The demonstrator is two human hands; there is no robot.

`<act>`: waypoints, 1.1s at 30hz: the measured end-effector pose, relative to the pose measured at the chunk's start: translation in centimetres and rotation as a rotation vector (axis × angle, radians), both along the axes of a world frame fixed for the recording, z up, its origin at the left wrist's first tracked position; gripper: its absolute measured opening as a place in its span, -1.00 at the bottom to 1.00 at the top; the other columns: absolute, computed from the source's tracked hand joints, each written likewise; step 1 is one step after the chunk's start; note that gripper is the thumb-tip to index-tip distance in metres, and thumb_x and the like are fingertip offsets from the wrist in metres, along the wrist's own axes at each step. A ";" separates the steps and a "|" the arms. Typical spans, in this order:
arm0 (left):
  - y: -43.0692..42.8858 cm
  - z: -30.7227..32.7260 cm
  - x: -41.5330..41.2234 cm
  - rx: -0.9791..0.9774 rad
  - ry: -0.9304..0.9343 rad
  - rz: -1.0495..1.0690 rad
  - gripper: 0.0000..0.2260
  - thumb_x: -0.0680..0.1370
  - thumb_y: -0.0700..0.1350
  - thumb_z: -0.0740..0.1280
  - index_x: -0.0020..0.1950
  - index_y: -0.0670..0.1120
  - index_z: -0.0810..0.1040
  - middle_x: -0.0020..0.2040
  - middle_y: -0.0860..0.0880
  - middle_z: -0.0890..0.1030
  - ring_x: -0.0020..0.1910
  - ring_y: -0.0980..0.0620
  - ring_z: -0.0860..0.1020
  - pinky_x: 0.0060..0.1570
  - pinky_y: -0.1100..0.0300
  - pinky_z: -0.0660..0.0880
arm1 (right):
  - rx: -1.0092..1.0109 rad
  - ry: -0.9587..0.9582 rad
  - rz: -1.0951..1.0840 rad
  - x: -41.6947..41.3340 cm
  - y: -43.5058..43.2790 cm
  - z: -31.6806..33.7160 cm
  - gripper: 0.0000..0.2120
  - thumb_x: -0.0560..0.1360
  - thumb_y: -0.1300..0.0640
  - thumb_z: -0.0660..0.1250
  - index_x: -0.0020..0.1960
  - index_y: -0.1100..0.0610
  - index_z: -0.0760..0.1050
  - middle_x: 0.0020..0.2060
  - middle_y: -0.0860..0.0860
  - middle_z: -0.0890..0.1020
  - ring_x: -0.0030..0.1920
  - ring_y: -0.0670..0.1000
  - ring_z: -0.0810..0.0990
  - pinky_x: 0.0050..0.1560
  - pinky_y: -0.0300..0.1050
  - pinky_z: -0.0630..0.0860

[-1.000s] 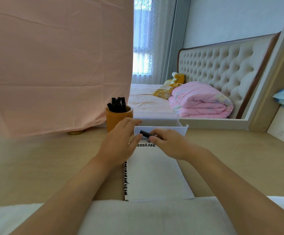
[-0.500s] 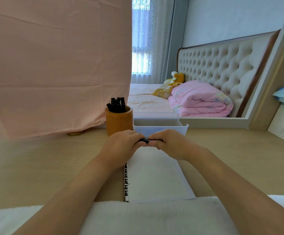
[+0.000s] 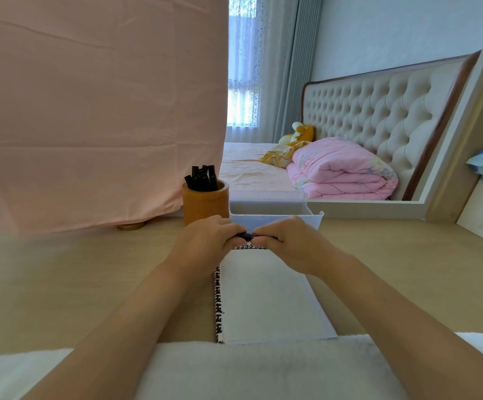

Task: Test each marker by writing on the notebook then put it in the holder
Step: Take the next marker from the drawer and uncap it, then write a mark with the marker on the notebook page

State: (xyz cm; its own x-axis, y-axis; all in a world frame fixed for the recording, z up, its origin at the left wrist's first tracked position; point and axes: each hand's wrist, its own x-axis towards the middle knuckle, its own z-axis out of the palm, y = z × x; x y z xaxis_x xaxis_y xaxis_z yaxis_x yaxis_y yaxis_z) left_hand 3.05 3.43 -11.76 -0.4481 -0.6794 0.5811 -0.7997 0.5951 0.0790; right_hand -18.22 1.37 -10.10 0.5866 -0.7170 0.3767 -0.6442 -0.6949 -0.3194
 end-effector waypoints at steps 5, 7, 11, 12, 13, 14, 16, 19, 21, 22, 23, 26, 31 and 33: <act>0.1 0.1 0.3 -0.014 0.031 0.004 -0.63 0.62 0.18 0.09 0.10 0.03 0.61 -0.16 0.10 0.59 -0.21 0.11 0.46 -0.29 0.11 0.43 | -0.216 0.033 0.004 0.2 0.1 0.3 -0.81 0.60 -0.06 0.30 -0.07 -0.06 0.65 -0.33 -0.16 0.58 -0.31 -0.10 0.52 -0.33 -0.26 0.40; 0.3 0.2 -0.1 0.056 0.068 0.027 -0.70 0.64 0.13 0.13 0.09 0.04 0.60 -0.16 0.09 0.57 -0.19 0.11 0.47 -0.23 0.07 0.46 | -0.387 0.061 -0.015 0.3 0.1 0.4 -0.84 0.57 -0.06 0.34 -0.04 -0.05 0.67 -0.32 -0.17 0.59 -0.34 -0.15 0.49 -0.34 -0.41 0.28; 0.3 0.0 -0.5 0.171 0.121 0.035 -0.76 0.65 0.09 0.16 0.07 0.05 0.59 -0.17 0.10 0.55 -0.18 0.12 0.47 -0.22 0.10 0.45 | -0.367 0.051 -0.002 0.1 0.1 0.3 -0.83 0.57 -0.05 0.34 -0.05 -0.03 0.68 -0.32 -0.14 0.62 -0.34 -0.13 0.53 -0.33 -0.34 0.38; 0.2 -0.1 -0.4 0.147 0.101 0.025 -0.74 0.64 0.11 0.15 0.08 0.05 0.60 -0.17 0.11 0.55 -0.18 0.12 0.45 -0.25 0.12 0.42 | -0.297 0.056 -0.007 0.1 0.2 0.3 -0.81 0.58 -0.06 0.32 -0.06 -0.03 0.67 -0.33 -0.15 0.61 -0.33 -0.11 0.53 -0.34 -0.29 0.41; 0.2 -0.1 -0.3 0.093 0.067 0.012 -0.70 0.63 0.14 0.13 0.08 0.05 0.60 -0.18 0.11 0.56 -0.20 0.12 0.44 -0.28 0.14 0.39 | -0.203 0.059 -0.014 0.1 0.3 0.5 -0.79 0.59 -0.06 0.30 -0.09 -0.03 0.66 -0.34 -0.15 0.60 -0.33 -0.10 0.53 -0.33 -0.23 0.44; 0.1 0.0 -0.1 0.024 0.028 0.001 -0.64 0.61 0.17 0.09 0.08 0.04 0.61 -0.18 0.11 0.57 -0.22 0.11 0.43 -0.32 0.16 0.37 | -0.089 0.038 -0.016 0.1 0.3 0.6 -0.78 0.60 -0.06 0.28 -0.14 -0.05 0.64 -0.36 -0.15 0.58 -0.33 -0.09 0.52 -0.31 -0.19 0.45; 0.2 0.2 0.0 -0.067 -0.020 -0.014 -0.55 0.59 0.21 0.02 0.09 0.01 0.63 -0.18 0.10 0.59 -0.25 0.10 0.43 -0.37 0.20 0.33 | 0.067 -0.029 -0.004 0.1 0.4 0.7 -0.78 0.61 -0.03 0.28 -0.20 -0.11 0.59 -0.40 -0.13 0.55 -0.34 -0.08 0.49 -0.28 -0.15 0.45; 0.5 0.2 -0.2 -0.034 0.011 0.012 -0.64 0.62 0.15 0.08 0.09 0.01 0.61 -0.17 0.09 0.58 -0.22 0.10 0.44 -0.34 0.18 0.36 | -0.103 0.005 -0.001 0.0 0.3 0.7 -0.82 0.58 -0.02 0.33 -0.14 -0.05 0.65 -0.38 -0.15 0.56 -0.32 -0.08 0.51 -0.31 -0.17 0.44; 0.7 0.1 -0.5 0.071 0.068 0.046 -0.73 0.64 0.10 0.13 0.07 0.03 0.59 -0.16 0.08 0.56 -0.20 0.10 0.47 -0.26 0.11 0.44 | -0.321 0.031 -0.010 0.0 0.2 0.6 -0.88 0.54 -0.01 0.39 -0.12 -0.04 0.67 -0.40 -0.18 0.50 -0.35 -0.11 0.45 -0.36 -0.29 0.31; 0.7 0.2 -0.6 0.140 0.104 0.055 -0.75 0.65 0.08 0.14 0.03 0.04 0.58 -0.17 0.07 0.56 -0.20 0.10 0.48 -0.22 0.07 0.46 | -0.394 0.042 -0.018 0.0 0.3 0.7 -0.90 0.52 -0.01 0.42 -0.12 -0.05 0.68 -0.41 -0.17 0.49 -0.36 -0.12 0.43 -0.37 -0.31 0.27; 0.7 0.3 -0.7 0.199 0.139 0.052 -0.75 0.66 0.07 0.14 -0.01 0.04 0.58 -0.19 0.06 0.56 -0.20 0.11 0.48 -0.20 0.05 0.47 | -0.430 0.051 -0.023 0.1 0.2 0.6 -0.91 0.51 -0.02 0.43 -0.11 -0.05 0.69 -0.40 -0.16 0.51 -0.36 -0.11 0.43 -0.37 -0.31 0.27; 0.5 0.1 -0.5 0.188 0.126 0.020 -0.81 0.65 0.04 0.19 -0.01 0.06 0.58 -0.18 0.08 0.56 -0.20 0.12 0.45 -0.22 0.06 0.45 | -0.294 0.062 -0.024 0.1 0.4 0.6 -0.84 0.56 -0.04 0.36 -0.12 -0.05 0.68 -0.38 -0.14 0.58 -0.36 -0.09 0.48 -0.36 -0.25 0.35; -0.1 -0.3 1.4 0.026 0.157 0.098 -0.81 0.64 0.04 0.23 0.13 0.06 0.61 -0.11 0.17 0.52 -0.14 0.19 0.41 -0.22 0.25 0.37 | 0.108 -0.037 -0.114 -1.2 0.8 1.3 -0.59 0.61 -0.04 0.27 -0.41 -0.04 0.44 -0.49 -0.11 0.48 -0.45 -0.14 0.42 -0.28 -0.18 0.40; -0.5 -0.9 1.9 0.104 0.196 0.172 -0.79 0.64 0.07 0.21 0.16 0.09 0.60 -0.05 0.18 0.48 -0.10 0.20 0.43 -0.17 0.25 0.39 | 0.140 -0.107 -0.114 -1.7 0.9 1.7 -0.63 0.62 0.02 0.25 -0.34 0.06 0.52 -0.44 -0.04 0.51 -0.44 -0.14 0.39 -0.28 -0.17 0.35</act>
State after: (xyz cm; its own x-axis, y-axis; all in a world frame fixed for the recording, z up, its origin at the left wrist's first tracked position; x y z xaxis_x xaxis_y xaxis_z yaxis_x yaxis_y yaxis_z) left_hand 4.97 2.93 -12.67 -0.2068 -0.7964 0.5683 -0.8520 0.4322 0.2956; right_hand -19.91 2.23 -8.42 0.4611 -0.8260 0.3242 -0.6733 -0.5636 -0.4785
